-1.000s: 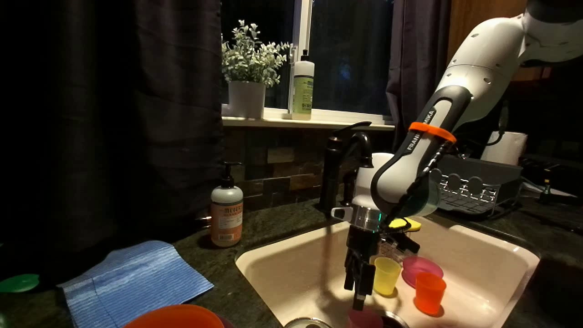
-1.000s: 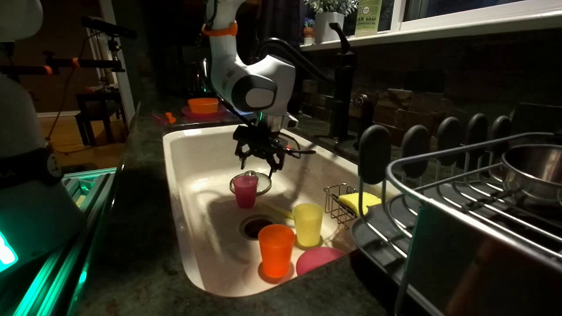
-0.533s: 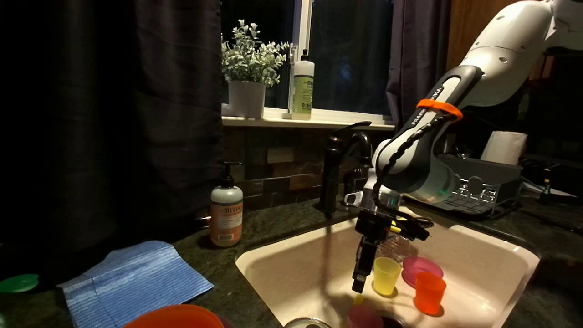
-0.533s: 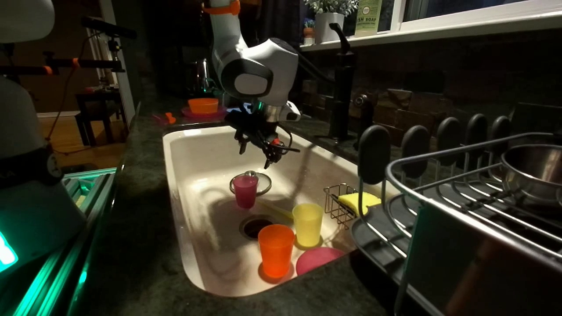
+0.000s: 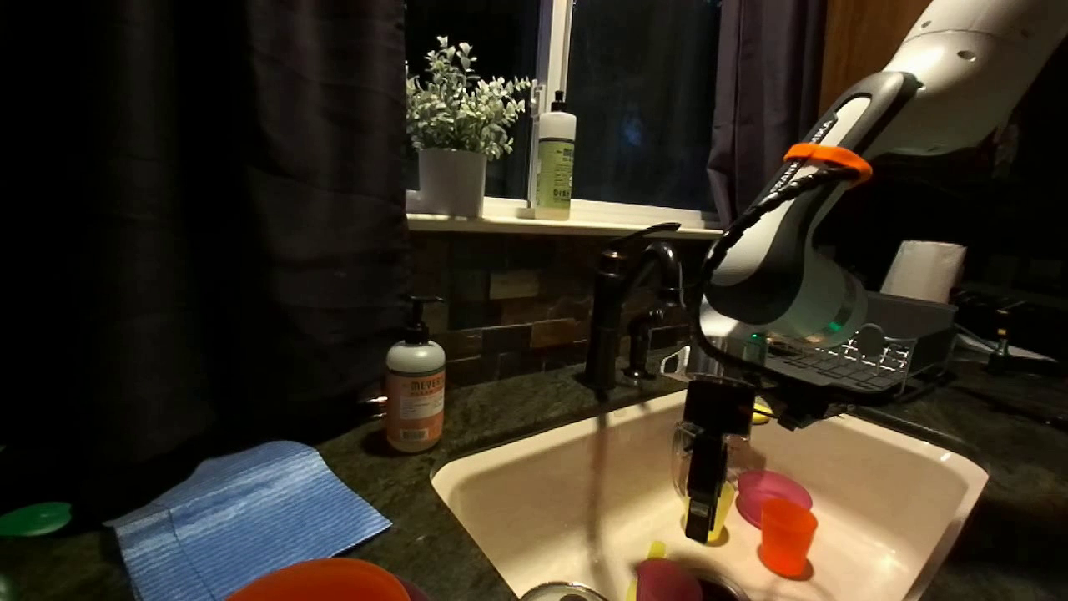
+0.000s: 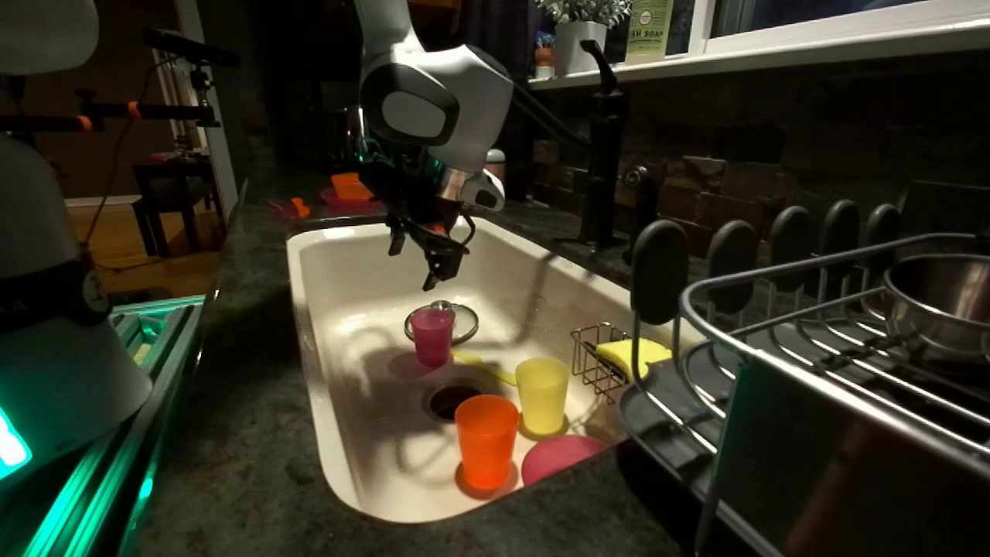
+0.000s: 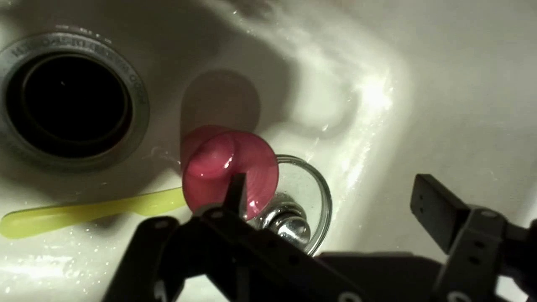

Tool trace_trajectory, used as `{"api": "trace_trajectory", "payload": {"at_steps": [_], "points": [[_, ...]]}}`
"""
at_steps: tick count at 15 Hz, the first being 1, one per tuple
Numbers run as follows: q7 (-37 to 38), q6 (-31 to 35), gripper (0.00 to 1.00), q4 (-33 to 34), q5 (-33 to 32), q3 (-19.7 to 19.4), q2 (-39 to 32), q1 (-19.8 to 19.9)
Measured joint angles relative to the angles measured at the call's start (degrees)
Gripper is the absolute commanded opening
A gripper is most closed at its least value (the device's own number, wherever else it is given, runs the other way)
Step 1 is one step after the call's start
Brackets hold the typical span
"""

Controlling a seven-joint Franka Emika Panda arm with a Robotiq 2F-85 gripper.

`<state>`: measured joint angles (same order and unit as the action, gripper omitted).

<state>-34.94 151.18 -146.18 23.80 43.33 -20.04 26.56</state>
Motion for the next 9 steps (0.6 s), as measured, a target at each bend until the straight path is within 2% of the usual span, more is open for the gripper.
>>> {"api": "trace_trajectory", "payload": {"at_steps": [2,5,7,9], "points": [[3.0,-2.5,1.00,-1.3,1.8,-1.2,4.6,-2.4],[10.6,-5.5,1.00,-3.3,1.5,-7.1,12.4,-10.0],[16.9,-7.3,1.00,-4.6,-2.1,-12.7,17.3,-16.3],[24.7,-9.9,1.00,-5.7,-9.4,-18.2,21.2,-21.9]]}}
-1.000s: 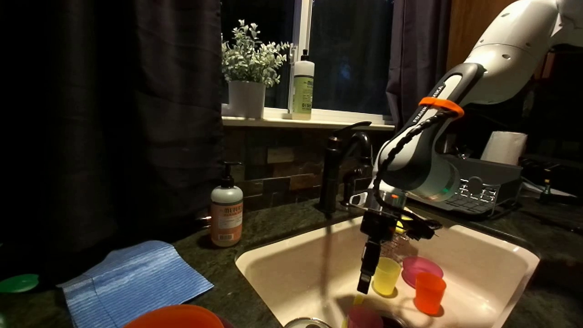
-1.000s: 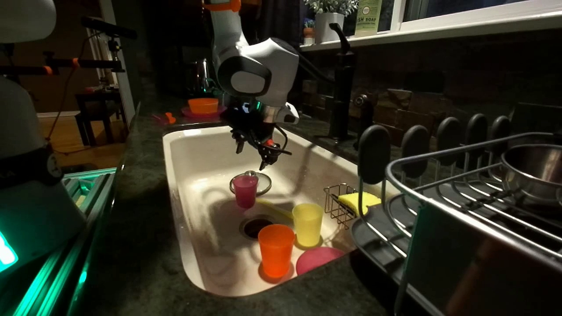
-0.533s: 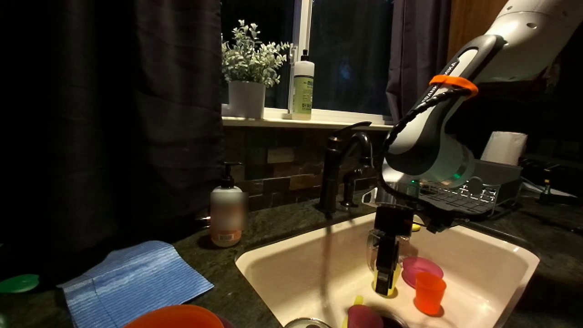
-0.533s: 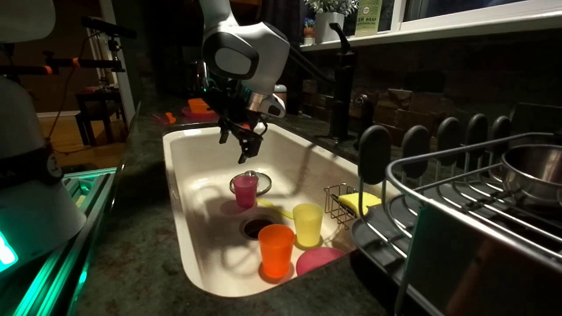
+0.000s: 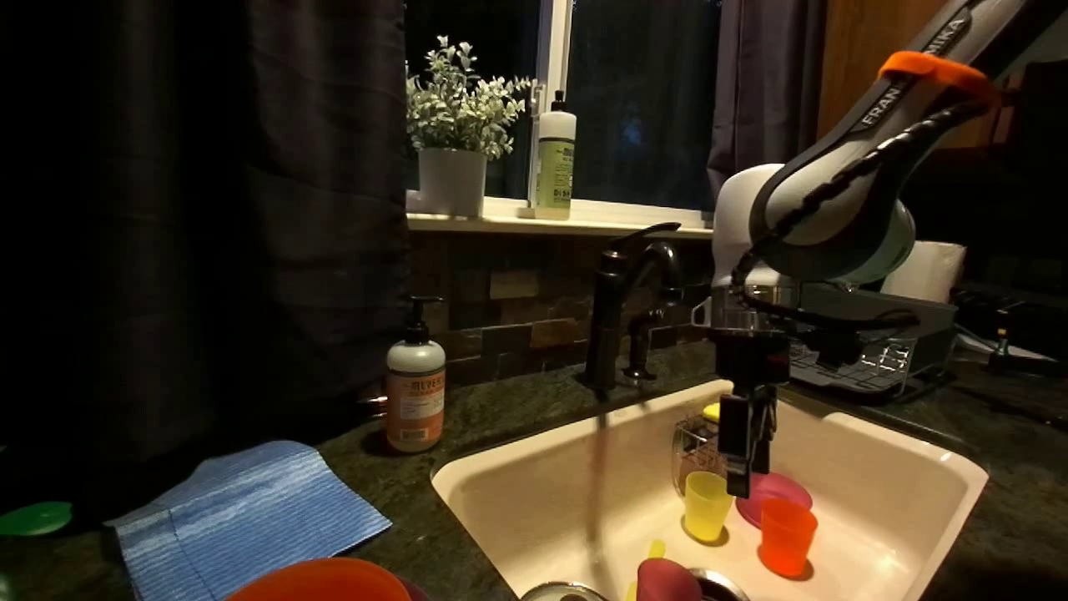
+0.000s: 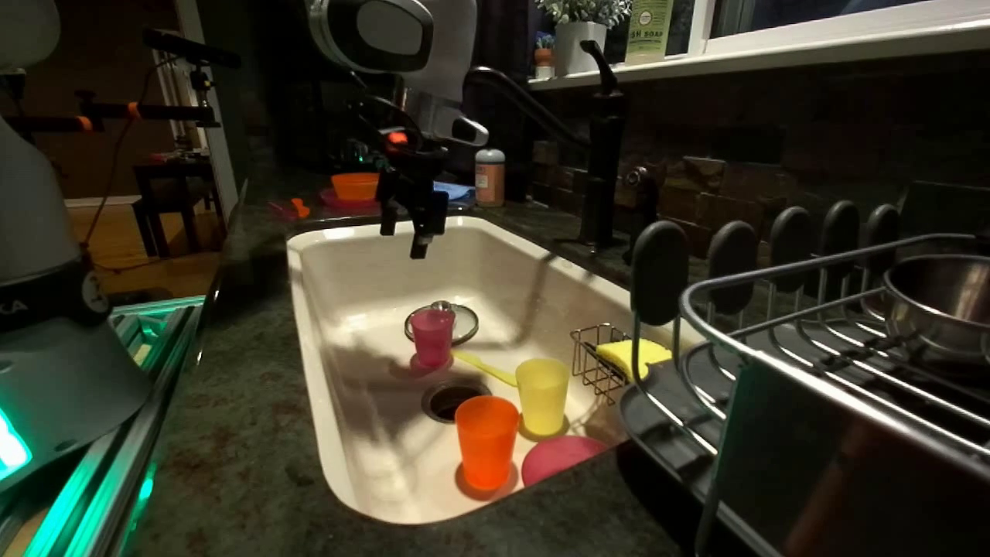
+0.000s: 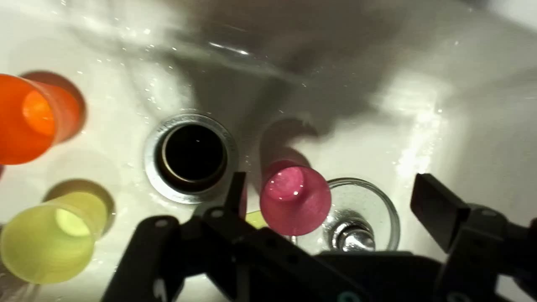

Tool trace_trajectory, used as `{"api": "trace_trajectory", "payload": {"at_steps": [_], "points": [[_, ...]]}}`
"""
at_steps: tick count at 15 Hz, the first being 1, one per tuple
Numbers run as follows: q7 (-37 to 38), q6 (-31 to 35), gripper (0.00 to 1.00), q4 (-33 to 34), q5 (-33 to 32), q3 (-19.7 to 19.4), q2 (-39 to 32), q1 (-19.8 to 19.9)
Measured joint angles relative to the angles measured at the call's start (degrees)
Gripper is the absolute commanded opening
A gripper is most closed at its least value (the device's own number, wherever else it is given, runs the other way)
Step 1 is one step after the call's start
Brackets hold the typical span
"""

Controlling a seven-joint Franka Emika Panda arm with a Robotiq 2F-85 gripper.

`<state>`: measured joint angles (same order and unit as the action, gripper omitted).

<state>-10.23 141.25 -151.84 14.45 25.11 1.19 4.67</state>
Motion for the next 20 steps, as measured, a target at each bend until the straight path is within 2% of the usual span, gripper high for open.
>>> {"api": "trace_trajectory", "payload": {"at_steps": [2,5,7,9,11,15,20], "points": [[7.5,-3.8,1.00,-0.4,-7.8,-3.9,3.1,-3.5],[16.4,-10.3,1.00,-0.4,-17.4,-6.9,7.0,-6.1],[19.2,-13.4,1.00,-0.5,-21.4,-8.0,9.6,-7.0],[19.8,-13.9,1.00,-1.1,-24.1,-8.8,12.2,-7.7],[20.1,-11.6,1.00,-2.5,-26.7,-9.4,15.1,-8.2],[21.5,0.2,1.00,-6.9,-28.2,-10.6,20.7,-8.2],[29.1,11.0,1.00,-5.3,-28.0,-10.7,22.0,-6.7]]}}
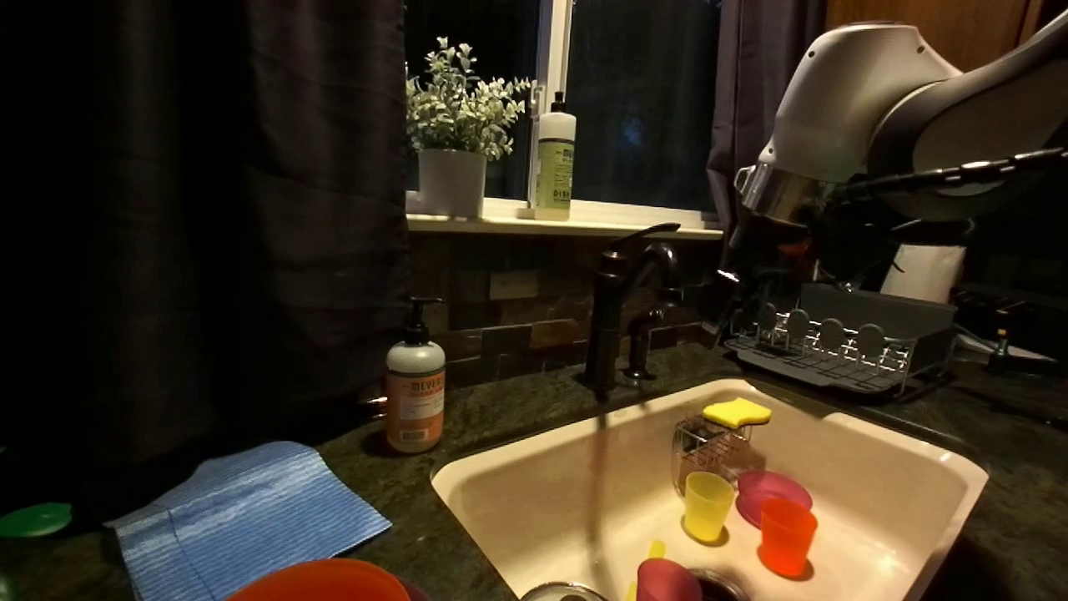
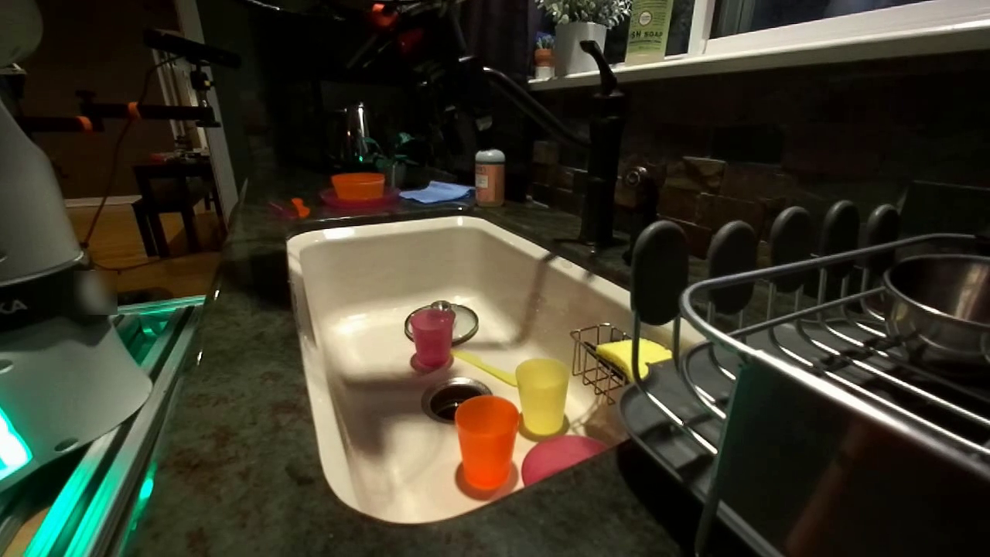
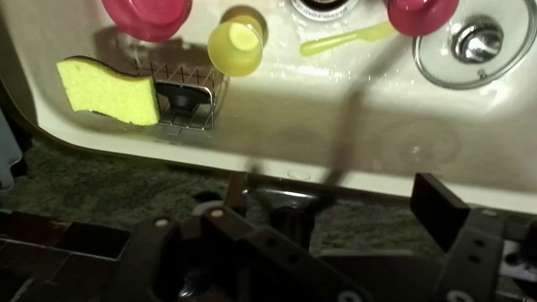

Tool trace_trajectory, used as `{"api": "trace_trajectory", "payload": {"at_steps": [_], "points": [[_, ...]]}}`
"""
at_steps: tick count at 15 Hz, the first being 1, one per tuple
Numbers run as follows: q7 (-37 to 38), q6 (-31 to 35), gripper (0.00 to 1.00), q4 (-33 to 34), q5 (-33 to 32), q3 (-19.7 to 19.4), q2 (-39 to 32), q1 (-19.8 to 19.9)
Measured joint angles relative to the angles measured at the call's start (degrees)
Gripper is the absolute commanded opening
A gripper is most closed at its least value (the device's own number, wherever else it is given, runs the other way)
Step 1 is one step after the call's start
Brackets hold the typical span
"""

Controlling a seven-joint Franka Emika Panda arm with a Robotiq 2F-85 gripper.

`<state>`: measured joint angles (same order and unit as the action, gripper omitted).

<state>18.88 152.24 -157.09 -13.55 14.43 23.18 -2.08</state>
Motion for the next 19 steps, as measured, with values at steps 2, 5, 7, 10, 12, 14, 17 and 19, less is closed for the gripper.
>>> {"api": "trace_trajectory", "payload": {"at_steps": [2,5,7,10,12,14,17,19], "points": [[0.1,0.4,1.00,0.2,0.0,0.0,-0.1,0.2],[0.0,0.4,1.00,0.2,0.0,0.1,-0.1,0.2],[0.0,0.4,1.00,0.2,0.0,0.1,-0.1,0.2],[0.0,0.4,1.00,0.2,0.0,0.1,-0.1,0.2],[0.1,0.4,1.00,0.2,1.2,0.0,-0.4,0.0],[0.7,0.4,1.00,0.4,3.0,0.1,-1.0,-0.1],[4.0,0.4,1.00,0.5,3.5,1.1,-1.2,0.2],[5.0,0.4,1.00,0.5,3.5,1.7,-1.2,0.3]]}}
